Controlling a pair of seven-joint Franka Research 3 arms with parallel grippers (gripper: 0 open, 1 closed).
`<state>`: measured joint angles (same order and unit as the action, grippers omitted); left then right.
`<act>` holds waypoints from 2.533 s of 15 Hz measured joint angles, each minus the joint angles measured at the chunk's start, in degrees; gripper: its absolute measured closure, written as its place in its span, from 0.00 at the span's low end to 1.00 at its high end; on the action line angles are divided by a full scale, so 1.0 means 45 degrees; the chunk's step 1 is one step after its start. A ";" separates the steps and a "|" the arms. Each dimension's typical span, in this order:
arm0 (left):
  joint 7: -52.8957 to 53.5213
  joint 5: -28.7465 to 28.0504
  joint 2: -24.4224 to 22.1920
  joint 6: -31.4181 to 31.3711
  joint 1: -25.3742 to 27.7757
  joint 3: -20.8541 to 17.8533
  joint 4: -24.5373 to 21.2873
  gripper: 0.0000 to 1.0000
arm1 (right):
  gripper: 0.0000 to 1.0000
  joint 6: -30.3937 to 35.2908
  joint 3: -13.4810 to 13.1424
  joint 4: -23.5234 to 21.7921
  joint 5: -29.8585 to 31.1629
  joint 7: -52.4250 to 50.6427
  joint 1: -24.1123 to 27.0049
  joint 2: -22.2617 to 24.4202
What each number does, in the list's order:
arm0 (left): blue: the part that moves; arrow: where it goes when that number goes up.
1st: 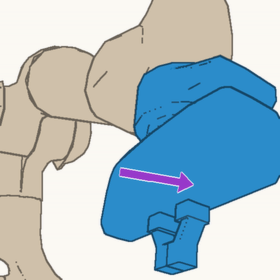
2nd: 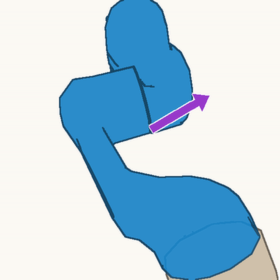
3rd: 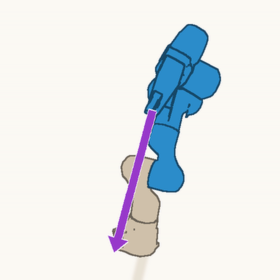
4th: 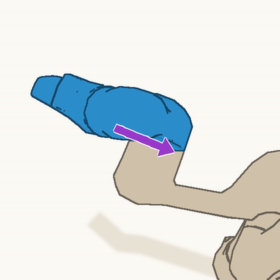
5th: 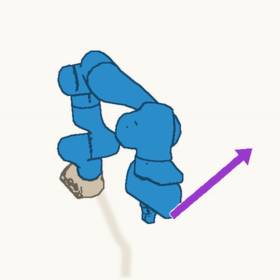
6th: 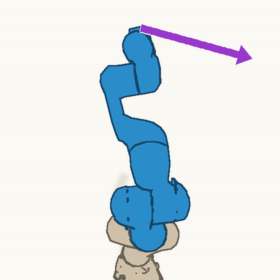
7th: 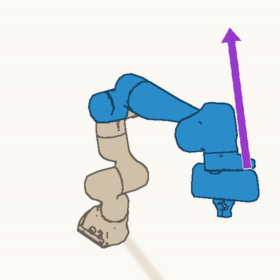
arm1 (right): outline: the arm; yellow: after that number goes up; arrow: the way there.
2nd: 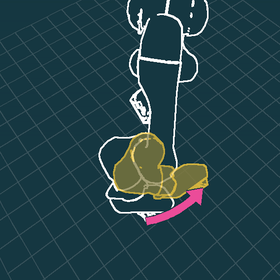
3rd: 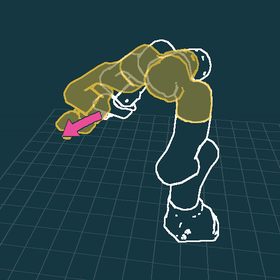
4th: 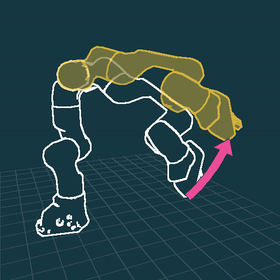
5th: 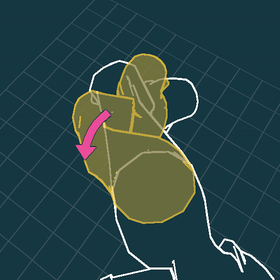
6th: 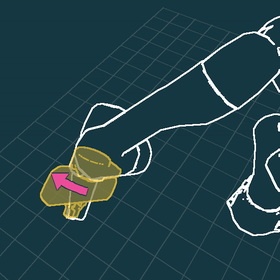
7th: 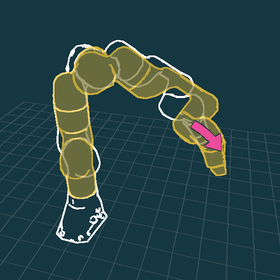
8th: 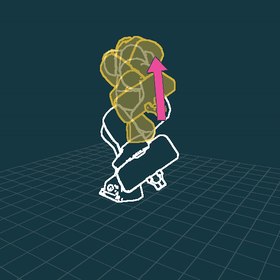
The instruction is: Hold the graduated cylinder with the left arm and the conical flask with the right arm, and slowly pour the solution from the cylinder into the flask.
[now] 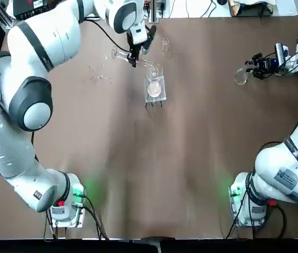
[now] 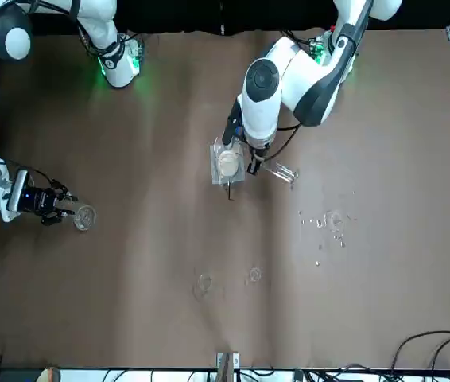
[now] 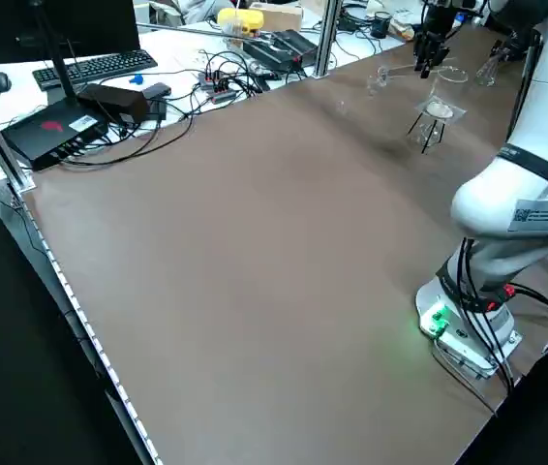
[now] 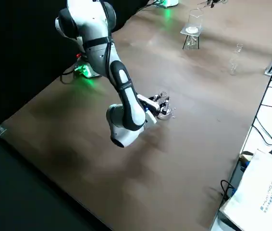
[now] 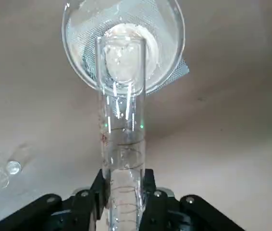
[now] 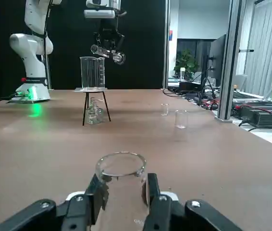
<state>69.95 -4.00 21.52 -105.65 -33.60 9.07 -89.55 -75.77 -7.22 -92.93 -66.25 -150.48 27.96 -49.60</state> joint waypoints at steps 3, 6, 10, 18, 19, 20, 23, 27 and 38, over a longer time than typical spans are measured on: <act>-0.0190 -0.0423 0.0000 0.0001 -0.0014 0.0000 0.0000 0.66 | 0.58 0.0008 0.0003 0.0000 -0.0020 0.0000 0.0000 -0.0009; -0.0207 -0.0597 0.0000 0.0002 -0.0038 0.0000 0.0000 0.66 | 0.59 0.0007 0.0002 0.0019 -0.0030 0.0000 0.0000 -0.0013; -0.0230 -0.0807 0.0000 0.0002 -0.0194 0.0001 0.0000 0.66 | 0.61 0.0015 -0.0015 0.0040 -0.0031 0.0025 0.0010 -0.0013; -0.0313 -0.1351 0.0000 0.0165 -0.0332 0.0001 0.0000 0.66 | 0.61 0.0011 -0.0037 0.0977 0.0094 0.0538 0.0009 0.0322; -0.0319 -0.1354 0.0000 0.0174 -0.0332 0.0000 0.0000 0.66 | 0.61 0.0021 -0.0036 0.1182 0.0198 0.0848 0.0002 0.0365; -0.0319 -0.1355 0.0000 0.0177 -0.0332 -0.0002 0.0000 0.66 | 0.61 0.0024 -0.0035 0.1401 0.0339 0.1097 -0.0008 0.0395; -0.0319 -0.1356 -0.0001 0.0215 -0.0362 -0.0001 0.0000 0.66 | 0.61 0.0025 -0.0031 0.1934 0.0846 0.1424 -0.0058 0.0663; -0.0321 -0.1357 -0.0006 0.0300 -0.0430 -0.0001 0.0000 0.66 | 0.61 0.0041 -0.0030 0.2083 0.1039 0.1799 -0.0181 0.1110; -0.0554 -0.1813 -0.0007 0.0321 -0.0636 -0.0001 0.0002 0.66 | 0.61 -0.0156 -0.0013 0.2462 0.2530 0.3386 -0.1523 0.2980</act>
<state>67.46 -12.16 21.49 -104.20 -36.46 9.06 -89.54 -76.47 -7.28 -81.85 -54.86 -135.24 21.10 -36.19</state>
